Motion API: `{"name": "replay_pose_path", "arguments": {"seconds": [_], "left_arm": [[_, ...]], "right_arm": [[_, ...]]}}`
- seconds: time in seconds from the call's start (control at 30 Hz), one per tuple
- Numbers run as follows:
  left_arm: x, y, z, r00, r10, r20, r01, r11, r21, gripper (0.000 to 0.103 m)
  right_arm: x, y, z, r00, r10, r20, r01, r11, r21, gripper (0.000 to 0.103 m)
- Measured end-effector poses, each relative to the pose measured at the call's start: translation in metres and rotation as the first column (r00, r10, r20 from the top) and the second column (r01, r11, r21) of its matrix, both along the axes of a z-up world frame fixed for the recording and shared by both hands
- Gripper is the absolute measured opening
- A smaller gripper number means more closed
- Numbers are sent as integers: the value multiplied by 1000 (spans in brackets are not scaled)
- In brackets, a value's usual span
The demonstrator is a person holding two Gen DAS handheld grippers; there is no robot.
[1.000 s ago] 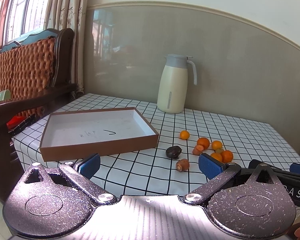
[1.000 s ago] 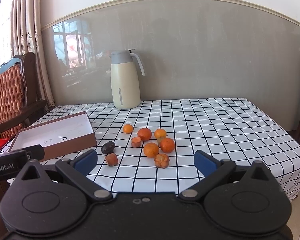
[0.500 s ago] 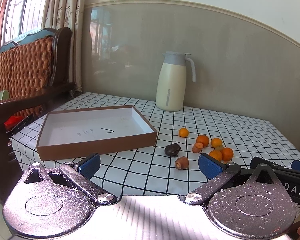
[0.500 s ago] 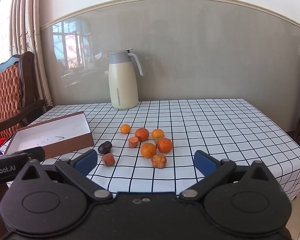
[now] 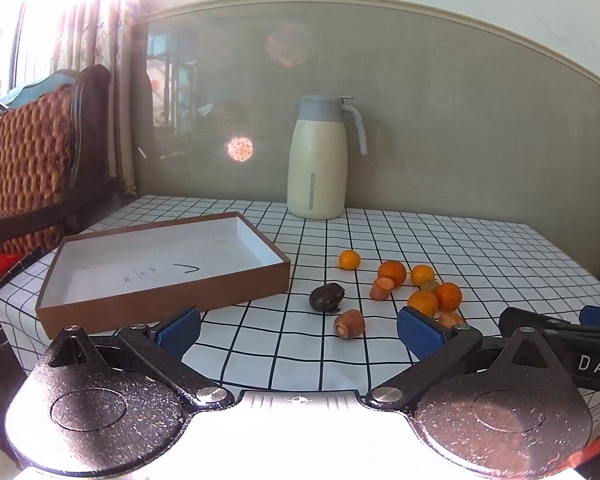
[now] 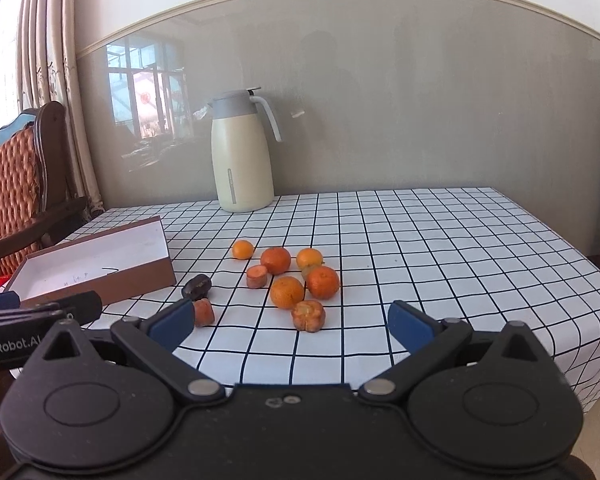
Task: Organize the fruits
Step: 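Move the right tool to the cut orange piece while the left tool approaches the brown chunk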
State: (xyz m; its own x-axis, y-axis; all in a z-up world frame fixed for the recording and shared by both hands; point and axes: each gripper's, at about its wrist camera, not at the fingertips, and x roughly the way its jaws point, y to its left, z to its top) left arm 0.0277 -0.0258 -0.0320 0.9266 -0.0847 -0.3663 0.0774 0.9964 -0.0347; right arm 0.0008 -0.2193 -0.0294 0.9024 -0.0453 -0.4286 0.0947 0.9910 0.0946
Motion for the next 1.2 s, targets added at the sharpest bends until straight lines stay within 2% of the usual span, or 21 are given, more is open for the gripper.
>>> {"name": "replay_pose_path", "arguments": {"seconds": [0.1, 0.3, 0.5, 0.7, 0.77, 1.03, 1.2], "left_arm": [[8, -8, -7, 1000, -15, 15, 15, 1000, 27, 103], [29, -16, -18, 999, -36, -20, 36, 999, 5, 103], [53, -28, -40, 997, -39, -63, 45, 995, 95, 103], [74, -35, -58, 994, -58, -88, 70, 988, 138, 103], [82, -37, -61, 994, -54, -95, 67, 988, 140, 103], [106, -45, -76, 990, -81, -114, 95, 987, 130, 103], [114, -48, -85, 989, -84, -121, 98, 988, 115, 103]], "right_arm": [[8, -4, -7, 1000, -5, -7, 5, 1000, -19, 97], [30, -12, -22, 999, -7, -32, 6, 999, -41, 97], [49, -19, -32, 999, 1, -39, -2, 999, -32, 96], [73, -18, -42, 998, 15, -63, -17, 999, -34, 87], [82, -18, -47, 997, 23, -75, -25, 999, -31, 81], [101, -23, -61, 995, 9, -98, -11, 1000, -25, 80], [107, -28, -69, 995, 3, -103, -3, 1000, -4, 75]]}}
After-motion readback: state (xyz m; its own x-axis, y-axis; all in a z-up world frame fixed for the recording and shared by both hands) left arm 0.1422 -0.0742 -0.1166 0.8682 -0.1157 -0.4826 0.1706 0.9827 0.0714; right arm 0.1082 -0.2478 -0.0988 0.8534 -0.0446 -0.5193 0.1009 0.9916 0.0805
